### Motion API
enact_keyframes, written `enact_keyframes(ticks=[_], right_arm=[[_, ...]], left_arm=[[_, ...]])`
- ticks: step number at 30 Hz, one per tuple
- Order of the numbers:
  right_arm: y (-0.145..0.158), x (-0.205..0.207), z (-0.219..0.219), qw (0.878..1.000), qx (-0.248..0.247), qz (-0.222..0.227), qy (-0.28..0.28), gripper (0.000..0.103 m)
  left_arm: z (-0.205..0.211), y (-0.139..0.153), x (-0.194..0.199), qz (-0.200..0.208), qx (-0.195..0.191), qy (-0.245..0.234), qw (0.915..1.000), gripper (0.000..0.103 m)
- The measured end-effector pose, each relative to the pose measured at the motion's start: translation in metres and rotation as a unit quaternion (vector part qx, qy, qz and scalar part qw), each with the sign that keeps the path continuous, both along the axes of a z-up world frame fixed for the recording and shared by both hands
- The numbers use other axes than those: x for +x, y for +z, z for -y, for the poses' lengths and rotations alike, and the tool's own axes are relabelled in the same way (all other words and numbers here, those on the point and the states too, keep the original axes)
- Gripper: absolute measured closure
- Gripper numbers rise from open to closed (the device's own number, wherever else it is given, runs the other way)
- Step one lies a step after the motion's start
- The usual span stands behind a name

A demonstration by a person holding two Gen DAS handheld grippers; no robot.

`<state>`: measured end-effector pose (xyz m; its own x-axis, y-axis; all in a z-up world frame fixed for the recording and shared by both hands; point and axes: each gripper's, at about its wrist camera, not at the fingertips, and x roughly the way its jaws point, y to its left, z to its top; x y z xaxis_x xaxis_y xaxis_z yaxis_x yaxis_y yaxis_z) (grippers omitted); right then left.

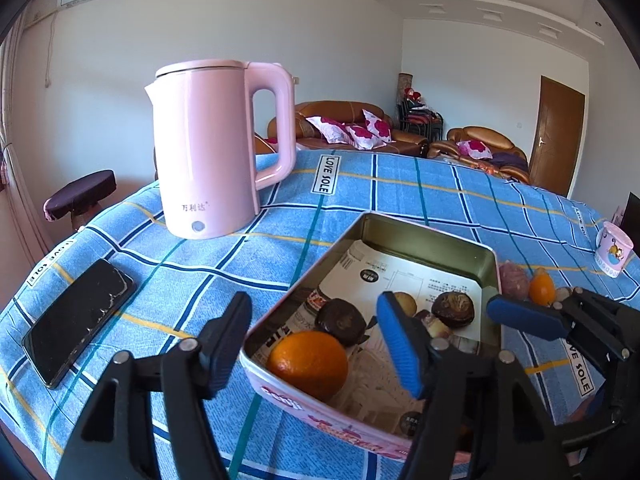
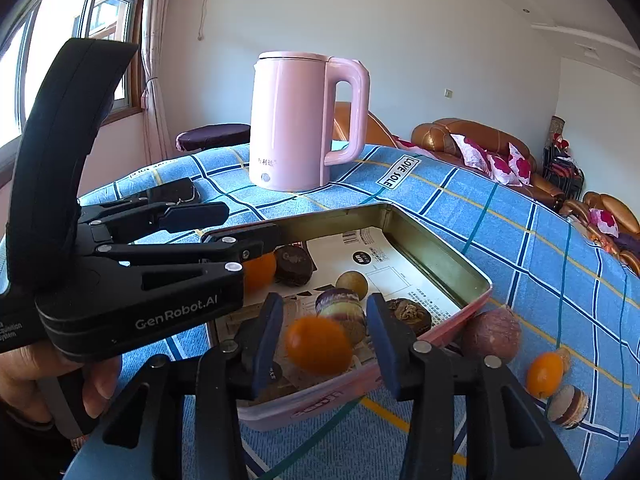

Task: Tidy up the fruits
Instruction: 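Open the left tool over the tin while the right tool releases its orange there, then grasp the red onion beside the tin with the right tool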

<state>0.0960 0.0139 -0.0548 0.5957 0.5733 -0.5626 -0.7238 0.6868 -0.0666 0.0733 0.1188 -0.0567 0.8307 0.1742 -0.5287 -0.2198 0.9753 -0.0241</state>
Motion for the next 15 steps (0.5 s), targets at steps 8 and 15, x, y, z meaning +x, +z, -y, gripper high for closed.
enact_keyframes(ticks=[8, 15], right_arm=[[0.007, -0.007, 0.026, 0.999, 0.005, 0.035, -0.036, 0.038], [0.008, 0.01, 0.09, 0.992, -0.015, 0.049, -0.111, 0.038]], left_arm=[[0.0, 0.017, -0.016, 0.048, -0.016, 0.008, 0.9987, 0.019], [0.021, 0.02, -0.005, 0.056, -0.016, -0.007, 0.9983, 0.011]])
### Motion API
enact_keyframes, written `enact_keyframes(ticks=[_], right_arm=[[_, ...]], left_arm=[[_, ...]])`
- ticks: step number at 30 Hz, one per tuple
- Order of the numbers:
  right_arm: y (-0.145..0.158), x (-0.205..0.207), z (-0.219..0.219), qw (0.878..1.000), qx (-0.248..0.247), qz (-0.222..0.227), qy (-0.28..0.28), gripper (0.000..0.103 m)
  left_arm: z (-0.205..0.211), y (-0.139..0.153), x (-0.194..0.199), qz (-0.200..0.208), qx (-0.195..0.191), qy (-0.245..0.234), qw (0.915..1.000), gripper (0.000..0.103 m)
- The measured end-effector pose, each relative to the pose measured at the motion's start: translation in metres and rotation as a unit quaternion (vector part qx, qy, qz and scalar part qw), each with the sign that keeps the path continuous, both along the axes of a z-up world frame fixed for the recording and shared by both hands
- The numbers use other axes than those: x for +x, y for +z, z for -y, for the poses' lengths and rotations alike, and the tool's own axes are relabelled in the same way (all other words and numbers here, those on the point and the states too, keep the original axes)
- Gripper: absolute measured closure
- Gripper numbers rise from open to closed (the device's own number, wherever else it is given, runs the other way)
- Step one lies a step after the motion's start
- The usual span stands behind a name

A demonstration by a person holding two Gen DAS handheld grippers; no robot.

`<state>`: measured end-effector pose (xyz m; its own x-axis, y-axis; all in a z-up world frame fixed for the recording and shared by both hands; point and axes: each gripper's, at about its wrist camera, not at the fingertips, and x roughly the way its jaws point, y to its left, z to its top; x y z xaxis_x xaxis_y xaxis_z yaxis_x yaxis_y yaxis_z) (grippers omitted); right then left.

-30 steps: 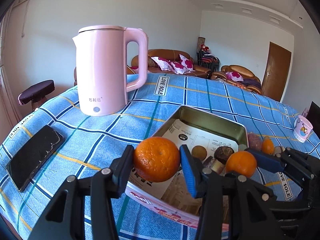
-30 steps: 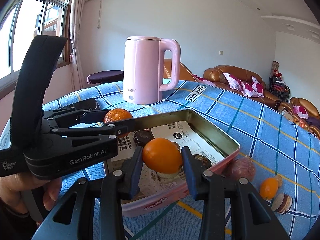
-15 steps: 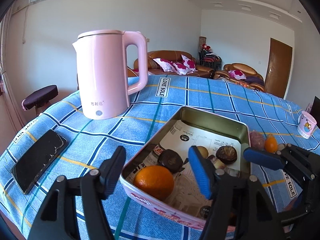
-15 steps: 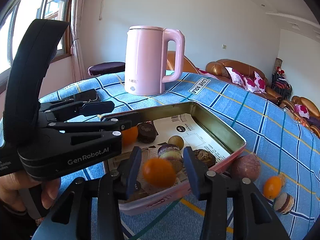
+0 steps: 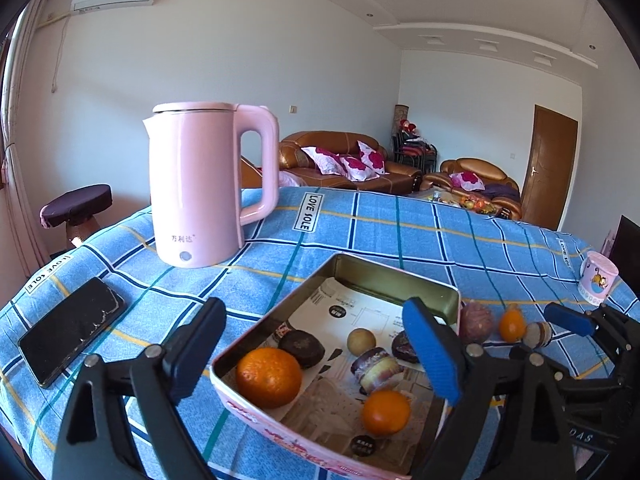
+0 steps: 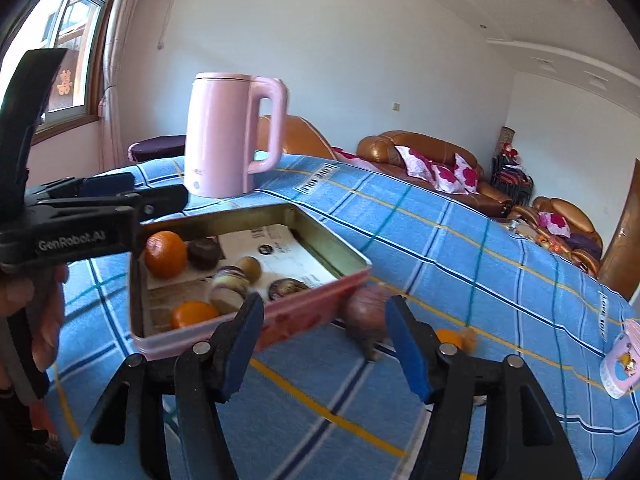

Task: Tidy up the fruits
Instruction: 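Grasp the red onion beside the tin with the right tool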

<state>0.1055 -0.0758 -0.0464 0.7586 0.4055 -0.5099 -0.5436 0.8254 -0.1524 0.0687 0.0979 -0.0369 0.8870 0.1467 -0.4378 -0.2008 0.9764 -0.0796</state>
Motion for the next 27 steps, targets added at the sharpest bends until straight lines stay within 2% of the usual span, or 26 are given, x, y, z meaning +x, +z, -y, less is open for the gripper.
enact_keyframes(ticks=[4, 9, 18, 22, 23, 24, 27], right_arm=[[-0.002, 0.022, 0.027, 0.999, 0.003, -0.018, -0.038, 0.038], [-0.003, 0.042, 0.01, 0.999, -0.011, -0.041, -0.019, 0.038], [-0.023, 0.076, -0.017, 0.994, -0.033, -0.1, 0.0, 0.038], [-0.027, 0.092, -0.015, 0.991, -0.013, -0.134, 0.003, 0.039], [-0.028, 0.096, -0.015, 0.99, -0.007, -0.142, 0.003, 0.041], [-0.029, 0.098, -0.014, 0.989, 0.002, -0.15, 0.006, 0.05], [-0.025, 0.091, -0.011, 0.991, 0.008, -0.136, 0.003, 0.05]], left_arm=[[0.012, 0.002, 0.008, -0.002, 0.002, -0.013, 0.9999, 0.011], [0.019, 0.008, 0.014, 0.003, 0.017, -0.018, 0.9997, 0.009], [0.018, 0.004, 0.023, -0.008, 0.024, -0.019, 0.9995, 0.007], [0.019, 0.002, 0.025, -0.011, 0.024, -0.02, 0.9994, 0.007], [0.02, 0.003, 0.025, -0.011, 0.024, -0.022, 0.9994, 0.007], [0.022, 0.004, 0.024, -0.011, 0.026, -0.023, 0.9994, 0.007], [0.03, 0.008, 0.023, -0.006, 0.03, -0.03, 0.9991, 0.007]])
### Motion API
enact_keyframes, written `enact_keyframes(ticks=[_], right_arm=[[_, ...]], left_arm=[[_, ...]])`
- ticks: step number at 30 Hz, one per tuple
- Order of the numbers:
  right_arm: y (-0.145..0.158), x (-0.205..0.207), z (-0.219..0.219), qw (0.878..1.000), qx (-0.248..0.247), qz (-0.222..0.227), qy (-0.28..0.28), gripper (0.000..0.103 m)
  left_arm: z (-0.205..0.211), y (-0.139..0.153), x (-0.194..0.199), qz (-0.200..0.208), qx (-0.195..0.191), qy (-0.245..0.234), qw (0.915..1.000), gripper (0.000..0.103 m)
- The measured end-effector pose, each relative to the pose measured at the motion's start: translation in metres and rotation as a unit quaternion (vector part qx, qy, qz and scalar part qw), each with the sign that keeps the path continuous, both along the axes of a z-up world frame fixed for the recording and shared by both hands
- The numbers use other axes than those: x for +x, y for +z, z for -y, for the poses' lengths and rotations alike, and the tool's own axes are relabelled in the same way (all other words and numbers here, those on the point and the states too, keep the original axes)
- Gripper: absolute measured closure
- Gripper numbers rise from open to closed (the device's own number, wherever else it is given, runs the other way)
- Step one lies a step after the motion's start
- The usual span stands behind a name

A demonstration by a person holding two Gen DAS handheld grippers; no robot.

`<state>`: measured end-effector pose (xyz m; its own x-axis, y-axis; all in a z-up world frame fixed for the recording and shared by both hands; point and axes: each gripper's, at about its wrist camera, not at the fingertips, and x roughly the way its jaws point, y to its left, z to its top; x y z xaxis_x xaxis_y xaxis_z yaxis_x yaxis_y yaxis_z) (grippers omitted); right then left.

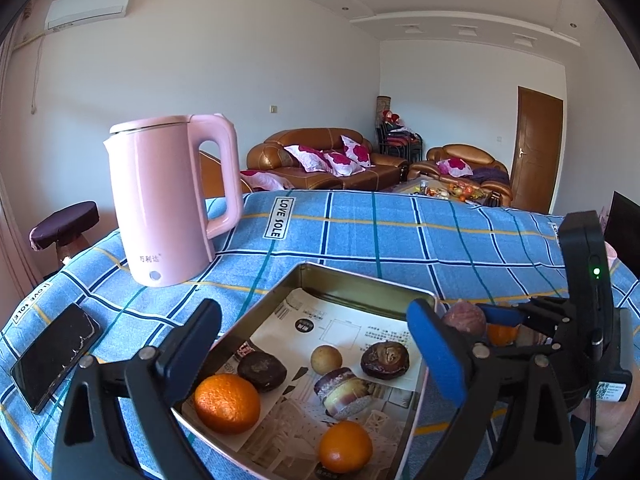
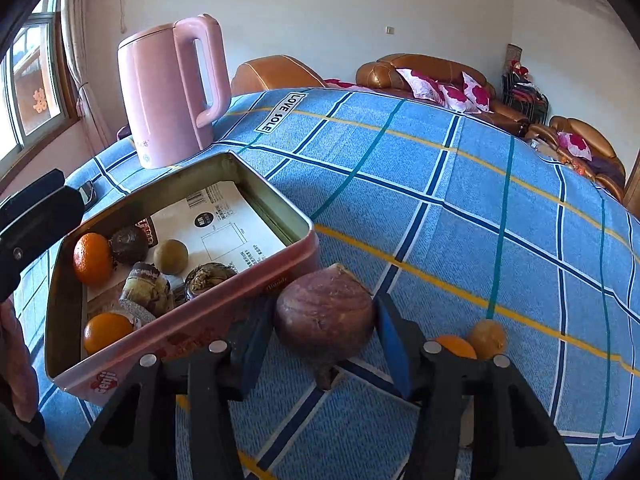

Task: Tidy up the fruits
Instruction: 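Grasp the red onion beside the tin with the right tool, then grasp the brown-and-white roll on the cloth with the left tool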

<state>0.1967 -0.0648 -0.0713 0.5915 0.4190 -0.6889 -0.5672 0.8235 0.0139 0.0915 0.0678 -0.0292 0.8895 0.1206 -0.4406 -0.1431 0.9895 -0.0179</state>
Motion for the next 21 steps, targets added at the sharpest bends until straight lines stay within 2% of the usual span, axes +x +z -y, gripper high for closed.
enact_keyframes(ticks=[5, 10, 16, 21], right_arm=[[0.025, -0.024, 0.025, 0.997, 0.036, 0.065, -0.033, 0.05], [0.045, -0.041, 0.075, 0.987, 0.028, 0.116, -0.109, 0.05], [0.038, -0.04, 0.136, 0.976, 0.024, 0.109, -0.187, 0.05], [0.03, -0.04, 0.16, 0.972, 0.03, 0.099, -0.213, 0.05]], left_arm=[[0.024, 0.005, 0.004, 0.0, 0.012, -0.026, 0.9996, 0.007], [0.053, 0.005, 0.012, -0.011, 0.007, -0.061, 0.9981, 0.007], [0.096, -0.004, 0.023, -0.03, 0.012, -0.099, 0.9945, 0.007], [0.125, -0.02, 0.037, -0.057, 0.017, -0.122, 0.9907, 0.008]])
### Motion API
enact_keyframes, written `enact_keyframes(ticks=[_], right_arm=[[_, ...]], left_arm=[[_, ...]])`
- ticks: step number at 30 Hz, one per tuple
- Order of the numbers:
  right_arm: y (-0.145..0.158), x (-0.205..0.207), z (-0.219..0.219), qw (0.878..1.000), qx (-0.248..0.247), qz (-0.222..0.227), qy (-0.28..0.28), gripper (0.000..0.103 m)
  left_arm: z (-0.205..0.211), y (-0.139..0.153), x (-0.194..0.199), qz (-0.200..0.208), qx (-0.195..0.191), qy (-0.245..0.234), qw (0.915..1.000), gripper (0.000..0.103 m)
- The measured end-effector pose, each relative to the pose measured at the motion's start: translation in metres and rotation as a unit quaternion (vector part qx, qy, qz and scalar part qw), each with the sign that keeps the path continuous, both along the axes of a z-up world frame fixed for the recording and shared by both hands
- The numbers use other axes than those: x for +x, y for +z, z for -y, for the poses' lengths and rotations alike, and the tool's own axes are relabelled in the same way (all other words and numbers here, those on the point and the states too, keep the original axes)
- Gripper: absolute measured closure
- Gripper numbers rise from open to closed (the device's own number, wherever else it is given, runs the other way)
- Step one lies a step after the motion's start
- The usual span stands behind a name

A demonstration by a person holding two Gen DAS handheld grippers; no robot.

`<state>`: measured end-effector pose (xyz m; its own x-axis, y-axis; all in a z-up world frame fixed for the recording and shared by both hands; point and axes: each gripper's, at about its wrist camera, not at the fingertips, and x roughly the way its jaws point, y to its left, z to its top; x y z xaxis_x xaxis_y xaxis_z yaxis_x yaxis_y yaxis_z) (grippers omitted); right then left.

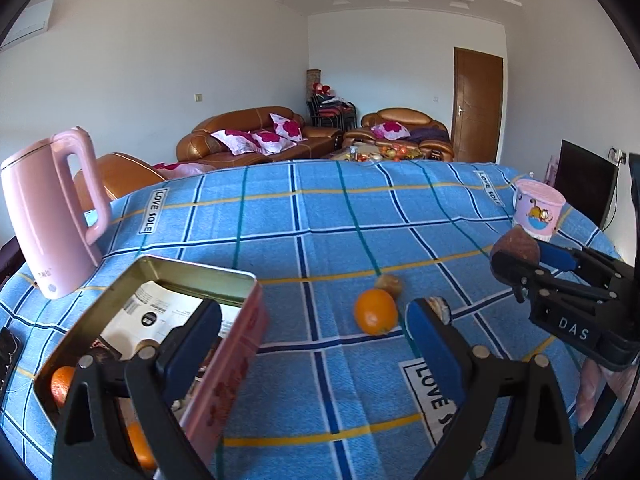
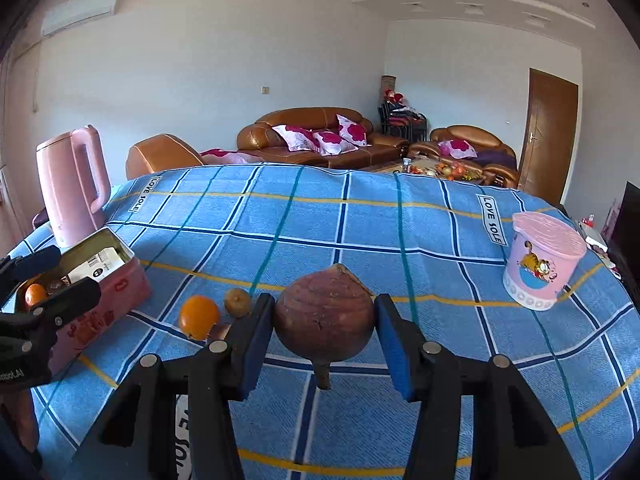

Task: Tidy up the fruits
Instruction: 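Grasp the brown-and-white roll on the cloth with the left tool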

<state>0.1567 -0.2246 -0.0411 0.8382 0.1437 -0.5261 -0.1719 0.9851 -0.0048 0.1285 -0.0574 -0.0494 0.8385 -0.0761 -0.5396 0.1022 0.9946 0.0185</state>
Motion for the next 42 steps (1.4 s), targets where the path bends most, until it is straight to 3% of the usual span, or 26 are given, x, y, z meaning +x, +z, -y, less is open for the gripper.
enact_keyframes(ticks=[7, 12, 19, 24, 31, 35, 42], right_arm=[[-0.003, 0.0, 0.012, 1.0, 0.018, -0.003, -0.006, 0.05], [-0.005, 0.0, 0.022, 1.0, 0.017, -0.008, -0.013, 0.05], [-0.004, 0.001, 0.034, 0.999, 0.028, -0.012, -0.025, 0.05], [-0.003, -0.002, 0.032, 0.999, 0.02, -0.002, -0.027, 0.05], [-0.004, 0.001, 0.036, 0.999, 0.032, -0.014, -0.021, 0.05], [-0.007, 0.005, 0.034, 0.999, 0.033, -0.027, -0.01, 0.05], [-0.003, -0.002, 0.035, 0.999, 0.036, -0.008, -0.012, 0.05]], left_arm=[[0.027, -0.008, 0.005, -0.017, 0.006, -0.019, 0.9996, 0.018], [0.05, -0.011, 0.007, -0.028, 0.005, -0.044, 0.9986, 0.036], [0.072, -0.015, 0.017, -0.049, 0.01, -0.062, 0.9968, 0.042], [0.08, -0.024, 0.031, -0.087, 0.013, -0.062, 0.9942, 0.06], [0.092, -0.03, 0.037, -0.107, 0.029, -0.075, 0.991, 0.065], [0.091, -0.029, 0.035, -0.102, 0.027, -0.076, 0.9915, 0.066], [0.081, -0.021, 0.027, -0.076, 0.007, -0.07, 0.9946, 0.066]])
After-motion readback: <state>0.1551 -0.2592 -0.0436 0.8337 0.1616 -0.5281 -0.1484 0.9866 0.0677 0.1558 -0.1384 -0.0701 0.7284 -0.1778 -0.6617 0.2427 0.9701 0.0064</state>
